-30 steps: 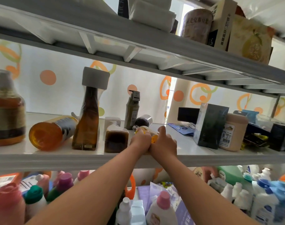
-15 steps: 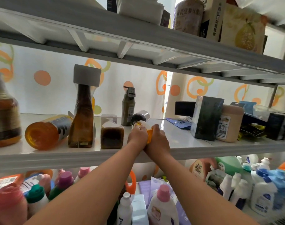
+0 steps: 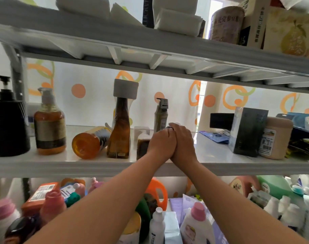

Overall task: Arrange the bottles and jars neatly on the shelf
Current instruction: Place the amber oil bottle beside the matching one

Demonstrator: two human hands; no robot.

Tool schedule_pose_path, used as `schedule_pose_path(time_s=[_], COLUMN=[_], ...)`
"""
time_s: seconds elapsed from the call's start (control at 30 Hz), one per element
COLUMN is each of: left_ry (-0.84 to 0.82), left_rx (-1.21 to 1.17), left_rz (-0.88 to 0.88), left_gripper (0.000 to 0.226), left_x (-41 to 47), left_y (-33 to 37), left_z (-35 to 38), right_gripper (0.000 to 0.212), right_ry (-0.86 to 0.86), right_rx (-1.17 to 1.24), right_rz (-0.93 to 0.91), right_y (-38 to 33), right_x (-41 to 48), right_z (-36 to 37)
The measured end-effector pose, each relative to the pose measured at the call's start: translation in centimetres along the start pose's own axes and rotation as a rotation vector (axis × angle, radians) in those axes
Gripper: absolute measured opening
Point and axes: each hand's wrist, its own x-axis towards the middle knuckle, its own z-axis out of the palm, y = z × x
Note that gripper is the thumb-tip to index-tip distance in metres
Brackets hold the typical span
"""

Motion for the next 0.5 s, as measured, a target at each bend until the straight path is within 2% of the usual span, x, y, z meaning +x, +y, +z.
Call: schedule_pose_path(time_s=[0.13,0.27,0.4,0.5], left_ry=[0.155,0.330,0.448,0.449], left_rx=[0.127,0.082,-0.055,-0.132], left_rz=[0.103,0.117,0.017,-0.139], left_gripper=[0.042,0.033,0.034,0.039], left_x=[-0.6,-1.3,-0.6,1.4], left_y=[0.1,-0.7,-2.1,-3.7], left_z=[-2.5,-6.4,-11.6,-14.3], right_gripper=[0.041,0.042,0.033,0.033], right_ry=[-0.019,-0.021,-0.103,-0.195], right_rx=[0.026,0.330,0.395,0.439], right_rz=[-0.080,0.148,0.224,0.251], right_y=[-2.3,-4.3,-5.5,-5.8], right_x=[0.7,1.4,3.4,5.6], right_z=[-0.2,0.5,1.8,3.0])
